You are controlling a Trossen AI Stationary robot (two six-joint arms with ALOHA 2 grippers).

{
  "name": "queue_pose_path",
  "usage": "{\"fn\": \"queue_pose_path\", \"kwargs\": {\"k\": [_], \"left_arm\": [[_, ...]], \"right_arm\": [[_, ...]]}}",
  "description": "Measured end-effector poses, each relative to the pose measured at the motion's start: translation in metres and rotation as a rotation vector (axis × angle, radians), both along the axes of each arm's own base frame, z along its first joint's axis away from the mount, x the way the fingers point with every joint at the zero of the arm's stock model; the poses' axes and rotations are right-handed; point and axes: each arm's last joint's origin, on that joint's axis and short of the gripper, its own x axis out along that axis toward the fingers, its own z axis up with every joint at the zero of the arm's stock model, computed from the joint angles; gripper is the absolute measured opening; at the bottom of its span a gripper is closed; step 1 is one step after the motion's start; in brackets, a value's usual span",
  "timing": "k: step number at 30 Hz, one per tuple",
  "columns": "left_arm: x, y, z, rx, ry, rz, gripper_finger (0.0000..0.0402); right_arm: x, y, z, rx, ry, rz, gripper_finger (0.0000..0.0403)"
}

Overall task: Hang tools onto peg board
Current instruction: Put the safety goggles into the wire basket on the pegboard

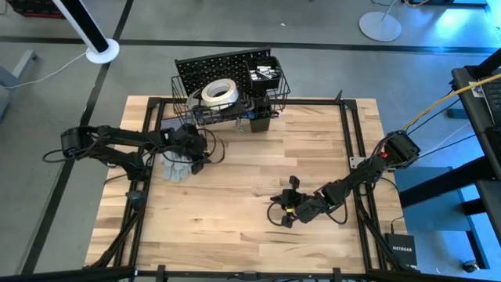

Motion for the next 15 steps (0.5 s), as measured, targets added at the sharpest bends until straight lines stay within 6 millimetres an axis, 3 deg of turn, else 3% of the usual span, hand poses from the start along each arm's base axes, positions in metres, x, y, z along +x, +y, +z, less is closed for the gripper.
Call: {"fn": "queue_pose_path", "kwargs": {"k": [4,10,15], "left_arm": [[0.000,-0.005,-0.002,-0.032,0.033,0.008,0.0109],[0.006,-0.023,-0.001,-0.048,0.020,-0.061,0.0014],[0.015,-0.048,0.006,-0.104,0.007,-0.110,0.0017]], "right_arm": [[0.000,0.000,0.000,0.000,0.000,0.000,0.0010],[0.000,0.000,0.000,-0.001,0.001,0.003,0.0010],[0.002,0.002,0.002,0.005,0.004,0.030,0.0010]]}}
